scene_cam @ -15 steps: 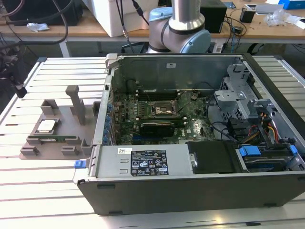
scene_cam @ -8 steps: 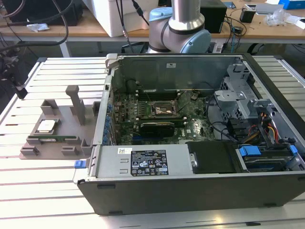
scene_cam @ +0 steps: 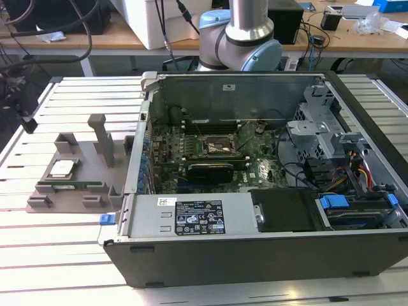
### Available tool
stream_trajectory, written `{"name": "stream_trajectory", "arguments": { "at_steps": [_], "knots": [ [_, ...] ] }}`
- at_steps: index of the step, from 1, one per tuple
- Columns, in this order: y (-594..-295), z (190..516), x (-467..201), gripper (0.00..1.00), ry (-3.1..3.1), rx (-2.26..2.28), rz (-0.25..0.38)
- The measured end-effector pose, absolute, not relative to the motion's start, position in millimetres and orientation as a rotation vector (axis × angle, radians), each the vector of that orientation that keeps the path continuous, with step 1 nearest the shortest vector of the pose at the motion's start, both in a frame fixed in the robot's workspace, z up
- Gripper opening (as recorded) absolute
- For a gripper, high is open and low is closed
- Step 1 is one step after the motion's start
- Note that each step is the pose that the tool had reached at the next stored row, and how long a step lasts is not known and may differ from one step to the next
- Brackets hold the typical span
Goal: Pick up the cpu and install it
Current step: 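Pick up the cpu and move it towards the insertion slot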
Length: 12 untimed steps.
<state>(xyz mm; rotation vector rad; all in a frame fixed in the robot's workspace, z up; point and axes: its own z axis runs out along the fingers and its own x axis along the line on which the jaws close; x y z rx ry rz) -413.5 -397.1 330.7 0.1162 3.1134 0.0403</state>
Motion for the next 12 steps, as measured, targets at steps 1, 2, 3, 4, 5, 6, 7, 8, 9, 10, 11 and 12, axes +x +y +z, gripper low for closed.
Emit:
{"name": "stream_trajectory", "arguments": {
  "at_steps": [1,2,3,4,5,6,7,8,9,10,11,12],
  "knots": [
    [-397.1,330.1,-413.5,0.6,3.113,0.116,0.04],
    [-397.1,329.1,-413.5,0.6,3.113,0.116,0.04],
    [-397.1,328.2,-413.5,0.6,3.113,0.116,0.04],
    [-397.1,327.5,-413.5,0.6,3.113,0.116,0.04],
    [-397.1,326.6,-413.5,0.6,3.114,0.116,0.04],
    [-397.1,325.5,-413.5,0.6,3.114,0.116,0.04],
    [-397.1,325.0,-413.5,0.6,3.114,0.116,0.04],
    [-397.1,324.5,-413.5,0.6,3.114,0.116,0.04],
    [-397.1,323.7,-413.5,0.6,3.114,0.116,0.04],
    [-397.1,322.5,-413.5,0.6,3.114,0.116,0.04],
    [-397.1,322.0,-413.5,0.6,3.114,0.116,0.04],
    [-397.1,321.5,-413.5,0.6,3.114,0.116,0.04]
  ]
}}
